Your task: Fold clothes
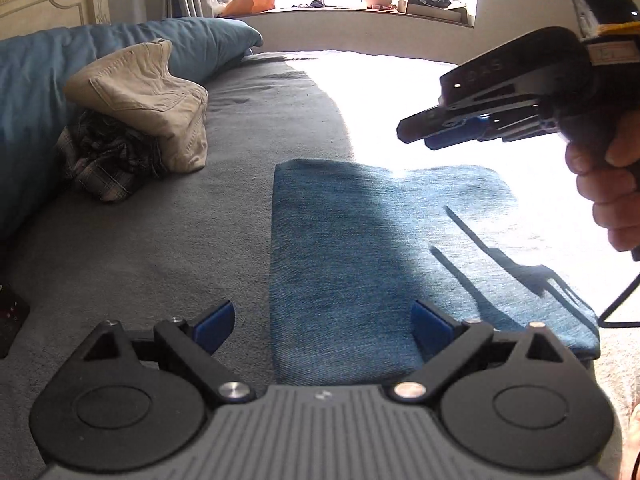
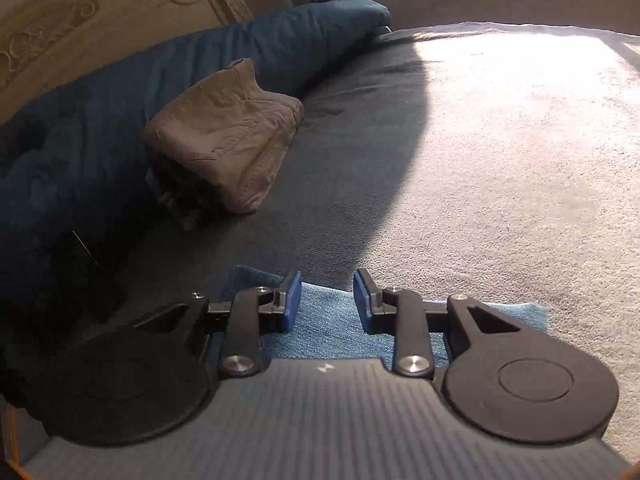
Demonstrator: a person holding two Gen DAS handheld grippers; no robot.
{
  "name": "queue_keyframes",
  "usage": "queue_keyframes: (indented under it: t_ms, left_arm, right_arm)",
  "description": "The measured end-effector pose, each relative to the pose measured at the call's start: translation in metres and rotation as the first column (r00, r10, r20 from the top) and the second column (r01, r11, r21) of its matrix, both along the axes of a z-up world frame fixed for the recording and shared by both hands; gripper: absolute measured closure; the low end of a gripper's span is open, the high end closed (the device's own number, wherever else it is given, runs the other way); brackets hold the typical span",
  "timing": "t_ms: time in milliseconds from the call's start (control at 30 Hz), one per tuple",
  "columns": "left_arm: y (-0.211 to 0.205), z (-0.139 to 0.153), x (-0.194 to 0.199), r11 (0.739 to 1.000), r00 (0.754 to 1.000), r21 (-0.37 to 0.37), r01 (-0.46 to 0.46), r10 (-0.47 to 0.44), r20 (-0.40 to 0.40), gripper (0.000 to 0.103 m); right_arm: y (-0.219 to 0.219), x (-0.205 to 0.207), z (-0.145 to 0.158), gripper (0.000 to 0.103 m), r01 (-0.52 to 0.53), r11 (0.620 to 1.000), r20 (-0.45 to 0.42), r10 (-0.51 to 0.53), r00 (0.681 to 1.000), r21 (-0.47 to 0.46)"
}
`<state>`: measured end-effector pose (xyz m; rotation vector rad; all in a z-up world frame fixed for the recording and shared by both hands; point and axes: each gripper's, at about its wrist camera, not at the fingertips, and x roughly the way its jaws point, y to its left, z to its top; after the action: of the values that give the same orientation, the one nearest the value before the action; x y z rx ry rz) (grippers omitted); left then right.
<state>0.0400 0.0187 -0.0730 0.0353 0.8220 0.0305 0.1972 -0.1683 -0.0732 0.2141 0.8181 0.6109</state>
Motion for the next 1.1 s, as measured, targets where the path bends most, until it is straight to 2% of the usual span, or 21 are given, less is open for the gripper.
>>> queue_keyframes:
  t_ms: [133,267,300,367,533,600,767,867,1000,1100]
  left_arm:
    - [-0.003,0.0,0.004,1.0,1.0,0.002,-0.006,0.006,-0.02,0.007]
    - [-0.006,-0.003,0.005,1.0,0.999,-0.011,-0.007,0.007,-0.039,0.007]
    - [-0.007,-0.003,0.005,1.0,0.999,-0.012,-0.006,0.006,-0.046,0.007]
    - [-0.009,-0.003,0.006,1.0,0.998,-0.007,-0.01,0.01,-0.054,0.007]
    - [-0.007,-0.003,0.007,0.999,0.995,-0.033,-0.043,0.04,-0.087,0.007]
    - [-0.006,-0.003,0.005,0.997,0.993,-0.049,-0.061,0.055,-0.102,0.007]
    - [-0.009,-0.002,0.004,0.998,0.992,-0.026,-0.065,0.062,-0.107,0.007]
    - [-0.011,-0.002,0.005,0.998,0.992,-0.014,-0.068,0.066,-0.111,0.007]
    - [-0.013,0.0,0.005,0.998,0.991,-0.001,-0.07,0.07,-0.113,0.007]
    - [-0.015,0.0,0.004,0.997,0.991,0.008,-0.071,0.072,-0.114,0.007]
  right_arm:
    - [-0.041,-0.029,0.005,0.074,0.095,0.995,0.015,-0.094,0.995,-0.026]
    - [-0.06,-0.053,-0.028,0.075,0.131,0.989,-0.052,-0.135,0.99,-0.076]
    - [-0.058,-0.057,-0.042,0.075,0.126,0.987,-0.057,-0.133,0.99,-0.104]
    - [-0.059,-0.062,-0.055,0.075,0.125,0.988,-0.023,-0.128,0.992,-0.094]
    - [-0.056,-0.065,-0.044,0.075,0.12,0.986,-0.025,-0.124,0.992,-0.12]
    - [-0.058,-0.072,-0.038,0.074,0.121,0.987,-0.024,-0.124,0.992,-0.102]
    - [-0.063,-0.107,-0.016,0.074,0.064,0.995,0.028,-0.062,0.998,-0.077]
    - [-0.068,-0.126,-0.009,0.075,0.02,0.998,0.028,-0.019,0.999,-0.063]
    - [-0.068,-0.147,-0.008,0.078,-0.037,0.996,0.018,0.039,0.999,-0.081]
    - [-0.063,-0.154,-0.019,0.081,-0.064,0.992,-0.015,0.063,0.998,-0.106]
